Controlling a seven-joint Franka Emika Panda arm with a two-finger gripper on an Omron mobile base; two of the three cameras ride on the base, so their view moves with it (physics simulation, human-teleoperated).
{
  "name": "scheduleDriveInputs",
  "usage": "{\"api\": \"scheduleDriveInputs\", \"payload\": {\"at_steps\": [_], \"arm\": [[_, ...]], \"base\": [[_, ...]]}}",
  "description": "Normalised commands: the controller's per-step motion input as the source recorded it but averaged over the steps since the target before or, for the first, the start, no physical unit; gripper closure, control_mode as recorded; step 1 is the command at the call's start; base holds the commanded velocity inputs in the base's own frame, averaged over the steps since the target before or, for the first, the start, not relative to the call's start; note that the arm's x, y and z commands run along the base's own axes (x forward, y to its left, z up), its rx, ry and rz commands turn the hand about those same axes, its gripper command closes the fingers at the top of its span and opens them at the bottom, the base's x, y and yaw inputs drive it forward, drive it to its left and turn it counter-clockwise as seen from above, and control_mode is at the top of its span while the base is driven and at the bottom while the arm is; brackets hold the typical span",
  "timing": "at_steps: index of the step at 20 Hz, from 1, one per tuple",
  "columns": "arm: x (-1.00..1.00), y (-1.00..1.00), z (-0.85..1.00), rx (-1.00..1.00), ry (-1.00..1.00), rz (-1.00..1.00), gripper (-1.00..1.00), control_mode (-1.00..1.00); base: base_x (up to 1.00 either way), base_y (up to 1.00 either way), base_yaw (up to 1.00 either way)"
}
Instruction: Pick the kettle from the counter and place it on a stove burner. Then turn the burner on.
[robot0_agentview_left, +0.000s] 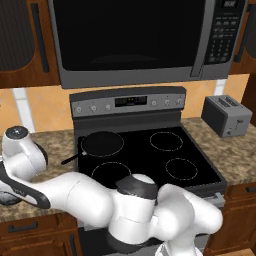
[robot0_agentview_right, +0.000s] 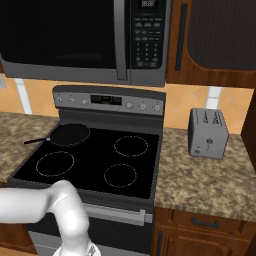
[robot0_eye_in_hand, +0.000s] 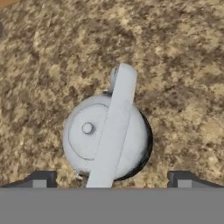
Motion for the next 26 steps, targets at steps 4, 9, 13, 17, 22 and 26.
{"api": "scheduleDriveInputs", "payload": {"at_steps": [4,9,13,17,22,26], "arm": [[0.26,0.23,-0.2,-0.03,0.0,-0.03,-1.0,-1.0],[0.13,0.0,-0.36,-0.1,0.0,-0.01,1.0,-1.0],[0.0,0.0,0.0,0.0,-0.01,0.0,1.0,-1.0],[-0.08,-0.07,0.0,0.0,-0.18,0.0,1.0,-1.0],[-0.3,-0.24,0.12,-0.01,-0.58,0.0,1.0,-1.0],[-0.8,-0.6,0.33,-0.07,-0.99,-0.09,1.0,-1.0]], "base": [[0.0,0.0,0.0],[0.0,0.0,0.0],[0.0,0.0,0.0],[0.0,0.0,0.0],[0.0,0.0,0.0],[0.0,0.0,0.0]]}}
